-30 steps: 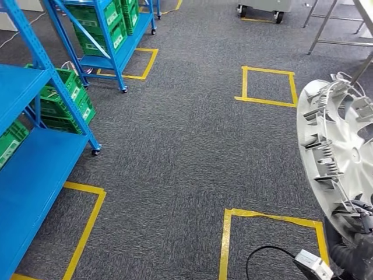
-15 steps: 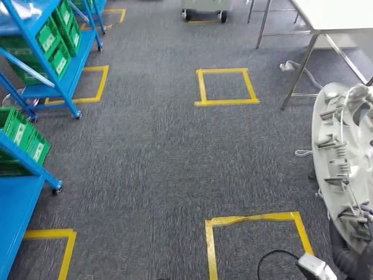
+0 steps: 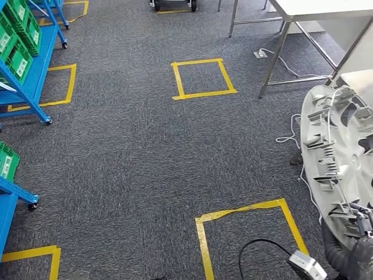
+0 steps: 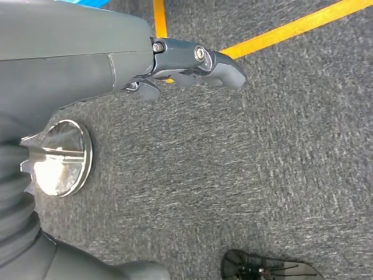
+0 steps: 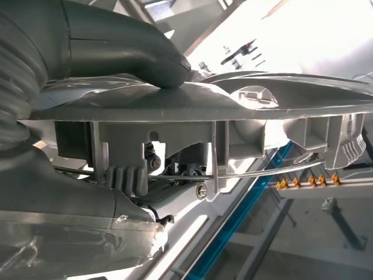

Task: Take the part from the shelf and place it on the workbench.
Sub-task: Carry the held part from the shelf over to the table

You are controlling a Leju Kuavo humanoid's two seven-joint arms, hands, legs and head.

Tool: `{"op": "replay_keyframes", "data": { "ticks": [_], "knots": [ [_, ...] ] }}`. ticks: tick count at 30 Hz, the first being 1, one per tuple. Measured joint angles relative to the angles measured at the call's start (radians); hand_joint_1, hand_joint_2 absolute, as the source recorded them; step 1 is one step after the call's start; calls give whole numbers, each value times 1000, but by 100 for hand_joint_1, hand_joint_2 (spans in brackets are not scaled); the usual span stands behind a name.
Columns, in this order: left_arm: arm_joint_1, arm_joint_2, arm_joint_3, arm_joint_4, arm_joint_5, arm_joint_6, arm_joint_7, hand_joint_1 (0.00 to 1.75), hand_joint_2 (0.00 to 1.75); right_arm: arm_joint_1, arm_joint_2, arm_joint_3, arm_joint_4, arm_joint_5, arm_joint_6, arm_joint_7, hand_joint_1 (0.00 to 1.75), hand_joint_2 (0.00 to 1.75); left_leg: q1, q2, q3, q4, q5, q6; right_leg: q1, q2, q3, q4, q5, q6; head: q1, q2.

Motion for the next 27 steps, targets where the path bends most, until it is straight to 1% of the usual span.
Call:
{"op": "replay_keyframes", "data": {
  "ticks": [1,2,3,4,5,6,7,8,9,10,11,12,13,14,15,16,17,18,19,20,21,22,23,24,25,26,27],
  "knots": [
    [1,1,0,0,0,0,1,0,175,-2,1,1,1,1,0,0,175,175,0,7,4,-1,4,-5,1,-12,4,-19,12,-2,0,0],
    [2,1,0,1,0,0,2,0,175,-3,1,1,1,2,0,0,175,175,1,15,9,-4,9,-12,3,-9,-1,-17,20,-7,-1,0],
    [3,0,0,1,0,0,3,0,175,-4,2,2,1,2,0,0,175,175,2,23,13,-7,14,-20,4,2,-5,-20,27,-14,0,0],
    [4,1,0,2,0,0,4,0,175,-4,2,2,1,2,0,0,175,175,5,23,15,-9,12,-28,3,13,-9,-23,36,-22,0,0],
    [5,1,0,2,0,0,4,0,175,-5,4,2,1,2,0,0,175,175,6,12,14,0,-6,-35,2,24,-13,-25,47,-30,-1,0],
    [6,0,0,2,0,0,4,0,175,-5,5,3,1,2,0,0,175,175,7,-6,6,31,-44,-41,-1,35,-20,-28,60,-38,-2,0],
    [6,0,0,3,0,0,5,0,175,-6,6,3,1,2,0,0,175,175,8,-28,-8,83,-95,-45,-2,47,-30,-29,72,-44,-4,0],
    [7,0,0,3,-1,0,5,0,175,-6,7,3,2,2,0,0,175,175,8,-43,-25,151,-148,-47,-3,61,-42,-28,84,-47,-4,0],
    [8,0,0,3,-1,0,5,0,175,-6,7,3,2,2,0,0,175,175,7,-49,-39,216,-188,-47,-2,74,-56,-28,94,-49,-5,0],
    [7,0,0,3,-2,1,6,0,175,-6,8,4,3,2,0,1,175,175,6,-52,-41,258,-206,-47,-2,88,-70,-28,103,-49,-6,0],
    [7,1,0,3,-3,2,7,0,175,-5,9,4,4,2,0,2,175,175,5,-53,-28,267,-205,-45,-2,103,-83,-28,112,-48,-6,0],
    [6,1,0,3,-5,2,9,0,175,-5,9,4,6,2,0,3,175,175,5,-56,5,236,-189,-41,-2,117,-94,-28,120,-46,-6,0],
    [5,2,0,3,-8,4,10,0,175,-5,9,5,7,2,0,6,175,175,4,-67,55,176,-171,-36,-2,130,-104,-28,128,-44,-6,0],
    [4,3,0,3,-11,5,10,0,175,-4,9,6,9,3,0,8,175,175,4,-91,112,104,-162,-30,-2,142,-113,-27,135,-40,-6,0],
    [2,3,0,3,-14,6,9,0,175,-5,9,8,10,4,0,12,175,175,5,-111,157,44,-158,-25,-2,152,-120,-26,141,-36,-5,0],
    [1,3,0,3,-16,7,8,0,175,-5,9,9,11,6,0,14,175,175,4,-127,186,2,-162,-21,-3,161,-124,-26,146,-31,-5,0],
    [-1,4,0,3,-17,8,7,0,175,-5,10,10,13,8,0,16,175,175,3,-132,199,-19,-167,-16,-3,168,-128,-20,154,-25,-4,0],
    [-2,3,0,3,-18,8,5,0,175,-5,10,12,14,9,0,18,175,175,2,-122,200,-26,-166,-10,-3,174,-131,-14,163,-19,-4,0],
    [-2,2,0,3,-20,9,4,0,175,-4,10,14,15,10,0,19,175,175,2,-109,202,-31,-165,-3,-3,170,-135,-7,168,-14,-4,0],
    [-2,2,-1,4,-23,10,4,0,175,-3,10,16,17,10,0,21,175,175,2,-98,205,-34,-163,4,-1,153,-143,9,165,-11,-2,0],
    [-1,2,-1,4,-25,10,4,0,175,-3,10,17,17,10,0,23,175,175,2,-86,207,-36,-163,10,1,131,-158,35,147,-9,1,0],
    [1,2,-1,4,-28,10,5,0,175,-3,10,19,18,10,0,25,175,175,2,-75,208,-36,-163,13,1,106,-181,81,119,-8,4,0],
    [3,3,-1,4,-31,11,5,0,175,-2,10,21,18,10,0,26,175,175,2,-63,208,-36,-165,14,0,87,-211,144,86,-4,6,0],
    [6,3,-1,4,-33,11,5,0,175,-1,10,22,18,9,0,28,175,175,2,-50,208,-36,-168,14,-4,76,-242,207,59,0,7,0],
    [8,3,-1,4,-36,11,5,0,175,2,10,23,18,9,0,29,175,175,2,-36,210,-36,-171,12,-8,70,-264,251,44,4,7,0],
    [10,3,-1,4,-39,11,5,0,175,6,10,23,18,9,0,29,175,175,3,-23,214,-36,-175,8,-13,66,-268,261,46,7,7,0],
    [11,2,-1,4,-43,11,5,0,175,10,10,23,18,10,0,29,175,175,5,-10,221,-36,-180,3,-19,60,-253,232,65,11,7,0]
  ]
}}
